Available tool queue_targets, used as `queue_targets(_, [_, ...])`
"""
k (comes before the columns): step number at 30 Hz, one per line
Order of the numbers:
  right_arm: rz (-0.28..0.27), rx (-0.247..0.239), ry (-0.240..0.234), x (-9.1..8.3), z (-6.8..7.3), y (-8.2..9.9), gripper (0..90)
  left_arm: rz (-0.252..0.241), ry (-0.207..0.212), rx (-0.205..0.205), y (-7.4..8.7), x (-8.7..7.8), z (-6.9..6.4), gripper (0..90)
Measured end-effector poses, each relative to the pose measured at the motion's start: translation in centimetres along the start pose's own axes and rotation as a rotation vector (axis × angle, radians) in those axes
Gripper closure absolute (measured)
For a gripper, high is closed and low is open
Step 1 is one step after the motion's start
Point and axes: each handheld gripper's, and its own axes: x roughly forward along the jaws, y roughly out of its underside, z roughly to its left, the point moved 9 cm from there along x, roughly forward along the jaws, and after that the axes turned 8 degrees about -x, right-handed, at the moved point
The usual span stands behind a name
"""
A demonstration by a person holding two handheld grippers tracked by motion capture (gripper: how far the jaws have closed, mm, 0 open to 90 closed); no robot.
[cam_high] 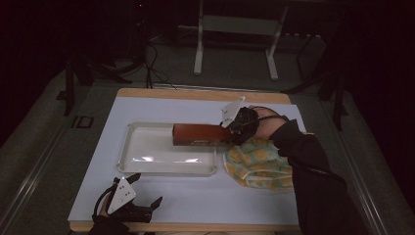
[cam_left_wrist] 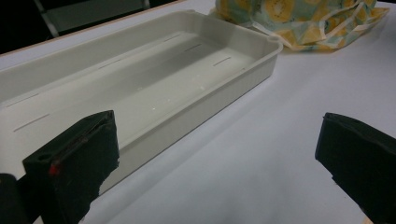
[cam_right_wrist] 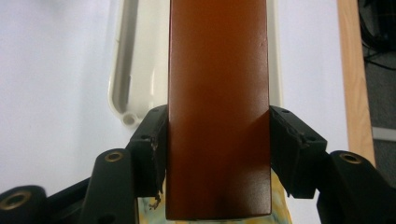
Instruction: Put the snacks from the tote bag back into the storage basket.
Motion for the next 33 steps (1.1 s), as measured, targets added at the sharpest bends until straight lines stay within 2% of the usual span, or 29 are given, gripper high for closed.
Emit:
queue_targets(6, [-0.022, -0.016, -0.012, 0.9, 0.1, -1.3, 43.3, -0.001, 0.002, 0.004, 0.0, -0.1, 0.0, 0.0])
queue_targets(7, [-0.032, -0.024, -0.02, 1.4, 0.2, -2.2, 43.3, -0.002, 0.003, 0.004, 0.0, -0.1, -0.1, 0.0])
queue_targets(15, [-0.096, -0.035, 0.0, 2.4, -0.2, -4.1, 43.3, -0.002, 0.006, 0.006, 0.0, -0.1, -0.1, 0.0])
queue_targets(23, [-0.079, -0.028, -0.02, 5.0, 0.4, -4.1, 43.2, -0.002, 0.007, 0.008, 0.0, -0.1, -0.1, 0.0])
queue_targets(33, [-0.053, 0.005, -0.025, 7.9, 0.6, -2.6, 43.2, 0.001, 0.011, 0.011, 0.0, 0.0, -0.2, 0.0])
